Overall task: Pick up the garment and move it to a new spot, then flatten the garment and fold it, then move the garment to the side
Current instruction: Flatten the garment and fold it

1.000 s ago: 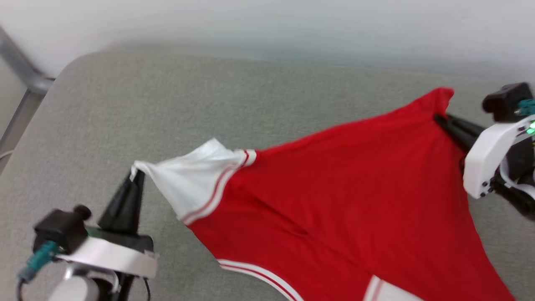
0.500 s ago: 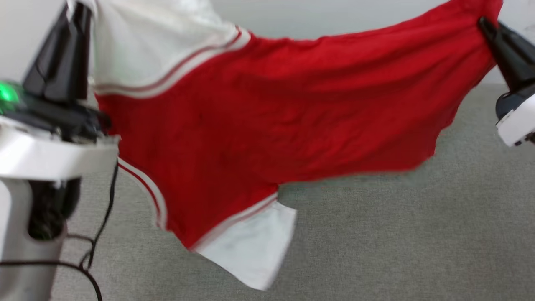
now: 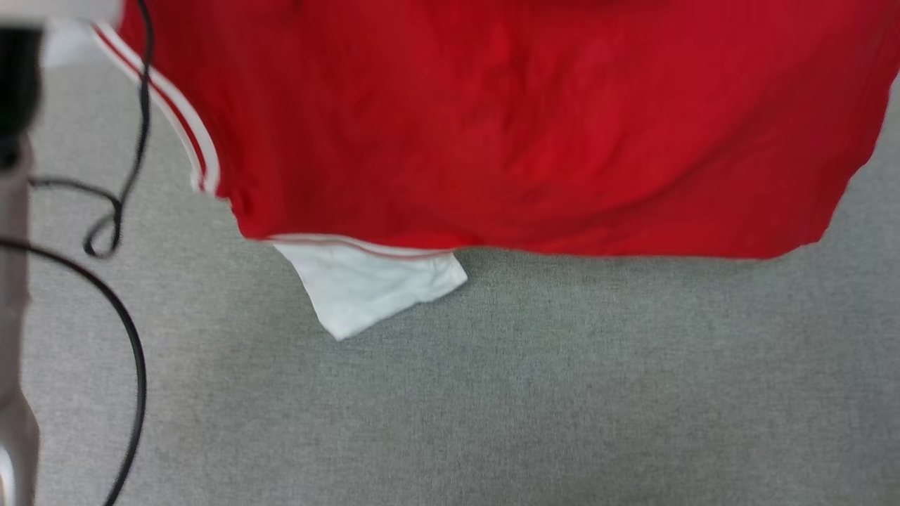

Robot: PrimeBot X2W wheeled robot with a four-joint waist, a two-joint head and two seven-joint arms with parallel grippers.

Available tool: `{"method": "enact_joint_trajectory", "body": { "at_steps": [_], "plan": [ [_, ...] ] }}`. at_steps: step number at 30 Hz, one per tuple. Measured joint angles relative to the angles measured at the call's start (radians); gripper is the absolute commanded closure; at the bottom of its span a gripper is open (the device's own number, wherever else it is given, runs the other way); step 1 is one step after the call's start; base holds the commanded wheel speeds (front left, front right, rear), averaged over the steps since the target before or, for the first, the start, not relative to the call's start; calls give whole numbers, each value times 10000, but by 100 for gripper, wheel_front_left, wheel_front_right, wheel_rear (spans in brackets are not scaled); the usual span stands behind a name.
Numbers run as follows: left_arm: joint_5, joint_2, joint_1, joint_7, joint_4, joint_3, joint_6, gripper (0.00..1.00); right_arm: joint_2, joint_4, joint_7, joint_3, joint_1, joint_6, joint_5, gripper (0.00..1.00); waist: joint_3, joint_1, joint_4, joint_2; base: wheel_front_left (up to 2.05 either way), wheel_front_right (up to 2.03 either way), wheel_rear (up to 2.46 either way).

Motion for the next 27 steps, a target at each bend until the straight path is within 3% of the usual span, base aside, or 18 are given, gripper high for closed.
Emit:
{"method": "enact_joint_trajectory", "body": {
  "at_steps": [10, 16, 27],
  "plan": [
    [75, -201, -4330, -217, 2573, -420, -303, 100, 412, 2050, -228, 301, -3937, 0, -439, 100, 1802, 1, -14, 0, 0, 0, 0],
    [36, -276, -6099, -608, 3835, -740, -349, 100, 633, 3509, -756, 650, -5849, 0, -619, 100, 2390, 1, -17, 0, 0, 0, 0],
    [-637, -215, -7043, -1145, 5216, -1643, -391, 100, 740, 5576, -1509, 1626, -7342, 0, -500, 100, 3147, 1, -1, 0, 0, 0, 0]
  ]
}}
